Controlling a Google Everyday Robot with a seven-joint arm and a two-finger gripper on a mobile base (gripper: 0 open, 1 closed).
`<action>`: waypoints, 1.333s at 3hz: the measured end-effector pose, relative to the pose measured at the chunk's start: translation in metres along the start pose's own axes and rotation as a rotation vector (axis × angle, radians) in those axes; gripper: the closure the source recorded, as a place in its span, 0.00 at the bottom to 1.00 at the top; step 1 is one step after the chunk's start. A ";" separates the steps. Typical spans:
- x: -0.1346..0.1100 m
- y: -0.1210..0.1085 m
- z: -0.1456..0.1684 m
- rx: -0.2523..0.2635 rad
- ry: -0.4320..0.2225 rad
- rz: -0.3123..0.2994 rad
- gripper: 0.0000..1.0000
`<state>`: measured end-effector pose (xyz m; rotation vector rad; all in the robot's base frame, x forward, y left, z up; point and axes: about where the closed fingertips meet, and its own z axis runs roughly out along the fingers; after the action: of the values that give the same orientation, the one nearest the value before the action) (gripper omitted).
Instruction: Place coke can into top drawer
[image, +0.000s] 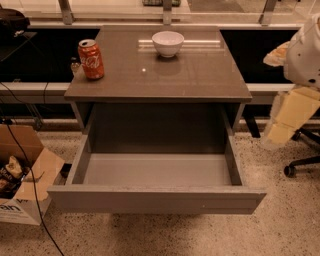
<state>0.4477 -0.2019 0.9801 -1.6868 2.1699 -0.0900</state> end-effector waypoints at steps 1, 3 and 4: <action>-0.032 -0.013 0.012 0.046 -0.096 0.010 0.00; -0.087 -0.047 0.053 0.036 -0.256 0.040 0.00; -0.108 -0.065 0.075 0.010 -0.299 0.035 0.00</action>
Offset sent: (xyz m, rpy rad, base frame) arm 0.0847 0.0834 -0.0108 0.3098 -0.1333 0.0046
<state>0.5549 -0.1040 0.9575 -1.5444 1.9704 0.1517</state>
